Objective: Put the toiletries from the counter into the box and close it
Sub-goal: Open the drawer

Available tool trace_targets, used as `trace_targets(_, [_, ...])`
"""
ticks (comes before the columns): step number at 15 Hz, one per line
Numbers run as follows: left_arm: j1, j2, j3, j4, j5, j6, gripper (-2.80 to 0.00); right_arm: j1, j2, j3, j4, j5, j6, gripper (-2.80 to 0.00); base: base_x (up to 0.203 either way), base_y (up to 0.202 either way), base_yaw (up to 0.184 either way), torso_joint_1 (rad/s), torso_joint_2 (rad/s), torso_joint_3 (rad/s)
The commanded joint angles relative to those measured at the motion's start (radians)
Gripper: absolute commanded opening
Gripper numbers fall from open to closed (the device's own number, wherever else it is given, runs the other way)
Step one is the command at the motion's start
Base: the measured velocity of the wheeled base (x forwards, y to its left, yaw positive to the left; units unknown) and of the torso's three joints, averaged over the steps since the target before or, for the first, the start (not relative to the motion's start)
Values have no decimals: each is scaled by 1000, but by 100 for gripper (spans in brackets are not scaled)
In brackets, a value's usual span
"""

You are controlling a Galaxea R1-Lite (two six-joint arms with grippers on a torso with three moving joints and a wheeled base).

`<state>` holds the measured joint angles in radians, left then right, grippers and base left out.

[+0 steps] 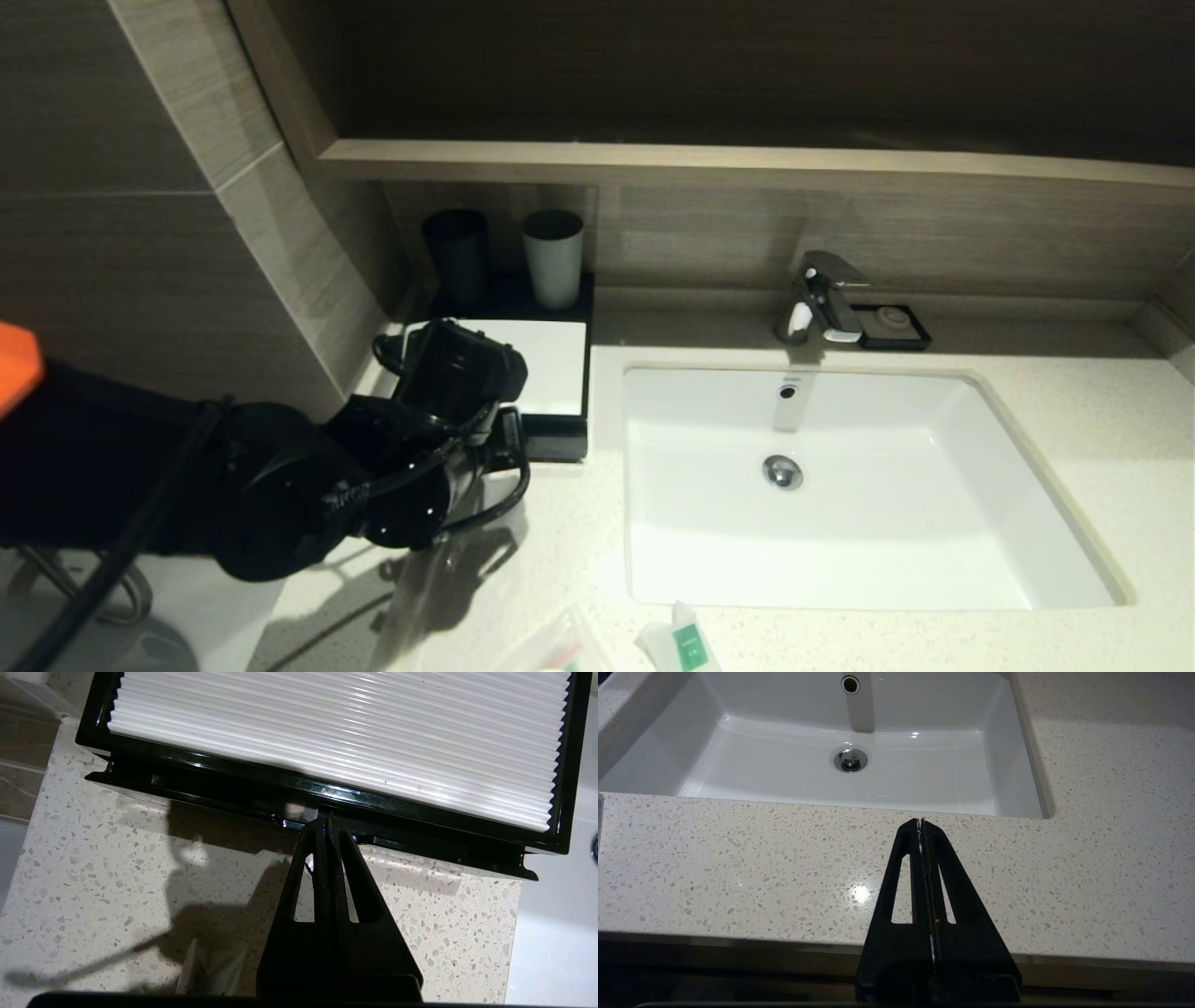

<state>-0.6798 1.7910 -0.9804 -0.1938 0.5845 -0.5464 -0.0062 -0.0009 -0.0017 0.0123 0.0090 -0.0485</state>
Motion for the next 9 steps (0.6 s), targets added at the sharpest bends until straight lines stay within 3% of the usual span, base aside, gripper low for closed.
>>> trace_targets(1, [0, 14, -4, -1, 5, -17, -280, 0, -1, 0, 0, 0, -1, -280, 0, 0, 0, 0, 0, 0])
trace_targets(9, [0, 11, -4, -1, 5, -42, -280, 0, 1, 0, 0, 1, -1, -280, 0, 0, 0, 0, 0, 0])
